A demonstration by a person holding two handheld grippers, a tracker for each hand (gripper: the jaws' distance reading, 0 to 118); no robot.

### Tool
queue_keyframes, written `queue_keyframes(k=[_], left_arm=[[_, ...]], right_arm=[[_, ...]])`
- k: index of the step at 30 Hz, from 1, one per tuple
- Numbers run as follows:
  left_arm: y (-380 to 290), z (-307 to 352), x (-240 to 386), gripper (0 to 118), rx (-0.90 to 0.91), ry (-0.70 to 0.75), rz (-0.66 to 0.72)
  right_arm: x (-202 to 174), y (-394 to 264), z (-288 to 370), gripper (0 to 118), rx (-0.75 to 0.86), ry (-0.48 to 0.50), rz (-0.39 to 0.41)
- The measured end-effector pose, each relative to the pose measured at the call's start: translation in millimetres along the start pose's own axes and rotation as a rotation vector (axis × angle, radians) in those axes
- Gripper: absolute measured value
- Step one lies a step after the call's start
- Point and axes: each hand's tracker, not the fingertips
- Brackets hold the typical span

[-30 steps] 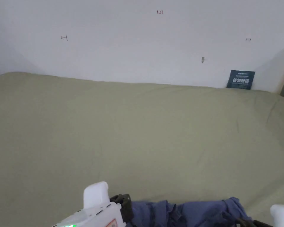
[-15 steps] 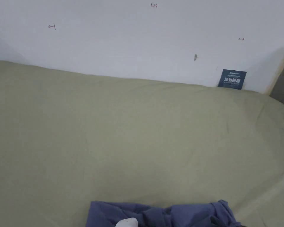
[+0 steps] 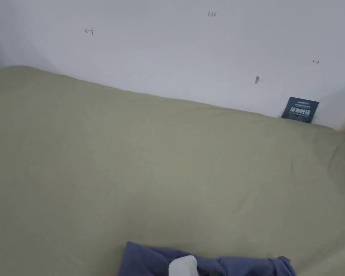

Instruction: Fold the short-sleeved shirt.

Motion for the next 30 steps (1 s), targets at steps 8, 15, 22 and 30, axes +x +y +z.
queue_keyframes(k=[8,15,22,30], left_arm=[[54.1,80.9,-11.8,0,0.111,0.056,-0.327],[76.2,121.9,-89.4,0,-0.046,0.342,-0.283],[63.9,117.3,-101.1,46,-0.11,0.355,-0.203],[43.3,80.1,-117.9,95,-0.046,0.182,0.036]], right_arm=[[-2.6,4.0,0.9,4,0.038,0.01,-0.018],[-9.4,1.4,-1.8,4,0.035,0.03,-0.009],[-10.6,-1.8,-7.2,4,0.012,0.026,-0.003],[-5.3,-2.4,4.6,4,0.022,0.012,-0.01]])
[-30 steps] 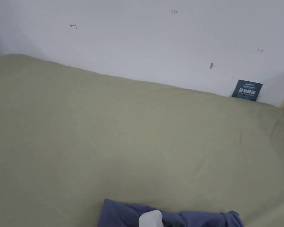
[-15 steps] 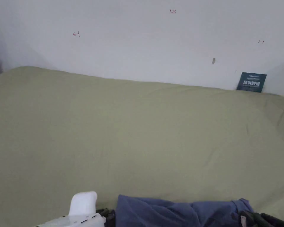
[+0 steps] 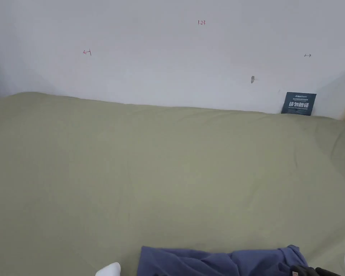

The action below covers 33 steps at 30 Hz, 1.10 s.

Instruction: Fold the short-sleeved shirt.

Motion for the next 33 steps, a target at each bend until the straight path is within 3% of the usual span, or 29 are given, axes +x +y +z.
queue_keyframes(k=[1,3,11,19,25,29,33], left_arm=[[-0.8,2.7,0.9,88,0.027,-0.018,0.038],[4.0,9.2,-1.7,8,0.03,-0.063,0.147],[19.4,24.9,-7.2,9,0.075,-0.152,0.21],[86.3,87.8,-16.6,9,0.319,0.036,0.132],[109.5,133.7,15.5,9,0.449,0.369,-0.224],[93.1,123.4,56.7,9,0.38,0.405,-0.459],[57.6,83.1,103.1,9,0.285,0.332,-0.653]], right_arm=[[0.4,0.1,2.2,4,0.003,-0.002,-0.001],[0.8,-0.4,5.5,4,0.005,-0.002,0.001],[3.6,-0.8,7.8,4,0.013,-0.01,-0.02],[7.7,2.9,2.3,4,0.02,-0.029,-0.037],[-2.7,5.8,-8.3,4,0.017,0.003,-0.027],[-10.7,3.3,-14.6,4,0.001,0.036,-0.023],[-10.7,1.2,-11.3,4,-0.011,0.052,-0.023]])
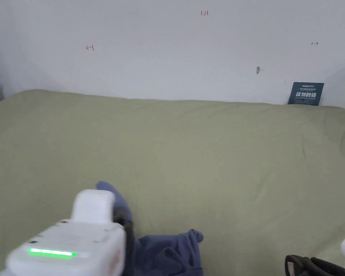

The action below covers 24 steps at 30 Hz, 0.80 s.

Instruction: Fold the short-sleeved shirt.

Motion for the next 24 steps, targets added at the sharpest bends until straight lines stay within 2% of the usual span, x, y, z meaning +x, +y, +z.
queue_keyframes(k=[4,5,7,8,10,12,14,16,18,19,22,23,24], left_arm=[[-19.5,-28.7,68.4,13,-0.099,-0.126,-0.091],[-24.8,-34.3,80.5,29,-0.122,-0.147,-0.093],[-35.7,-44.1,97.5,82,-0.177,-0.232,-0.062],[-39.6,-49.1,101.1,94,-0.228,-0.269,-0.018],[-44.3,-53.2,98.4,93,-0.283,-0.339,0.089],[-41.3,-48.3,86.9,93,-0.278,-0.352,0.174],[-30.3,-32.7,70.4,92,-0.211,-0.345,0.22],[-12.7,-16.0,45.7,92,-0.136,-0.437,0.309],[0.2,-10.7,23.4,88,-0.064,-0.458,0.373],[9.2,-14.0,15.9,81,-0.034,-0.439,0.376],[19.5,-38.1,-2.8,30,-0.006,-0.357,0.389],[20.4,-52.5,-5.9,19,-0.007,-0.351,0.44],[18.8,-61.9,-9.8,17,-0.021,-0.399,0.491]], right_arm=[[9.0,-0.1,11.3,4,0.009,-0.008,-0.023],[11.5,0.0,13.9,4,0.01,-0.014,-0.027],[17.7,0.4,18.6,4,0.011,-0.028,-0.026],[20.8,0.5,21.1,4,0.013,-0.041,-0.028],[26.0,1.1,24.7,4,0.016,-0.054,-0.031],[30.2,1.3,27.1,4,0.023,-0.063,-0.036],[31.9,2.6,26.7,4,0.027,-0.067,-0.041],[32.0,3.3,23.0,4,0.033,-0.064,-0.042],[30.3,3.5,17.6,4,0.027,-0.058,-0.046],[28.6,2.4,15.1,4,0.023,-0.053,-0.046],[22.3,-2.1,11.2,4,-0.001,-0.026,-0.035],[20.6,-3.9,10.6,4,-0.007,-0.021,-0.035],[18.8,-5.3,10.5,4,-0.013,-0.017,-0.035]])
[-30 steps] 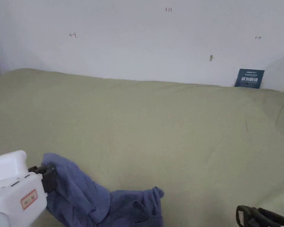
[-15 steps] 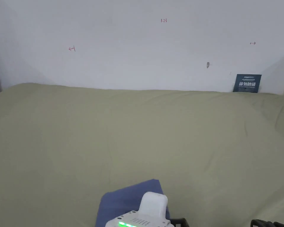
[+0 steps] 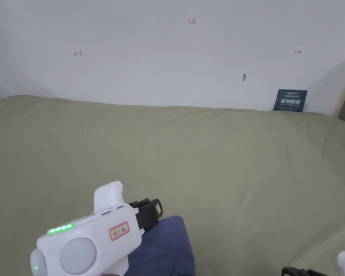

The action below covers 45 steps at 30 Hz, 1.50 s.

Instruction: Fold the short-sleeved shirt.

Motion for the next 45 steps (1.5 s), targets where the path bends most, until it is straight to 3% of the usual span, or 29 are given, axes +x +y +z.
queue_keyframes(k=[2,4,11,15,23,26,29,35,37,38,41,45], left_arm=[[-3.1,-17.0,-12.2,2,-0.01,-0.065,0.081],[-14.7,-35.6,-15.1,0,0.005,-0.037,0.063],[-90.0,-77.3,-43.2,0,-0.179,-0.113,0.198],[-136.4,-64.9,-37.7,0,-0.238,-0.116,0.157],[-193.8,-54.7,-28.3,0,-0.344,-0.149,0.217],[-187.7,-34.3,-20.7,0,-0.334,-0.151,0.251],[-154.0,-4.7,-13.9,0,-0.238,-0.175,0.153],[-62.6,67.4,-24.5,0,0.004,-0.054,0.016],[-41.2,80.9,-37.2,0,0.059,0.062,-0.037],[-35.3,82.8,-45.6,0,0.083,0.13,-0.076],[-19.6,84.7,-72.6,0,0.028,0.267,-0.053],[-16.4,87.9,-99.8,0,-0.013,0.322,-0.002]], right_arm=[[-1.7,-2.9,-1.0,4,-0.012,0.006,0.005],[-2.3,-3.8,-1.2,4,-0.026,-0.003,0.014],[-1.9,-0.4,2.2,4,-0.01,-0.009,0.02],[-3.0,0.9,-1.6,4,-0.006,-0.004,0.024],[-11.1,-5.3,-17.2,4,-0.037,0.033,0.029],[-13.2,-2.8,-26.1,4,-0.055,0.045,0.042],[-14.9,6.8,-36.5,4,-0.038,0.055,0.064],[-19.9,15.1,-102.0,4,-0.064,0.263,0.051],[-28.7,8.5,-138.0,3,-0.107,0.351,0.053],[-31.6,3.7,-158.6,3,-0.149,0.438,0.037],[-36.8,-16.9,-212.0,2,-0.242,0.601,-0.067],[-25.4,-43.8,-257.8,1,-0.353,0.596,-0.19]])
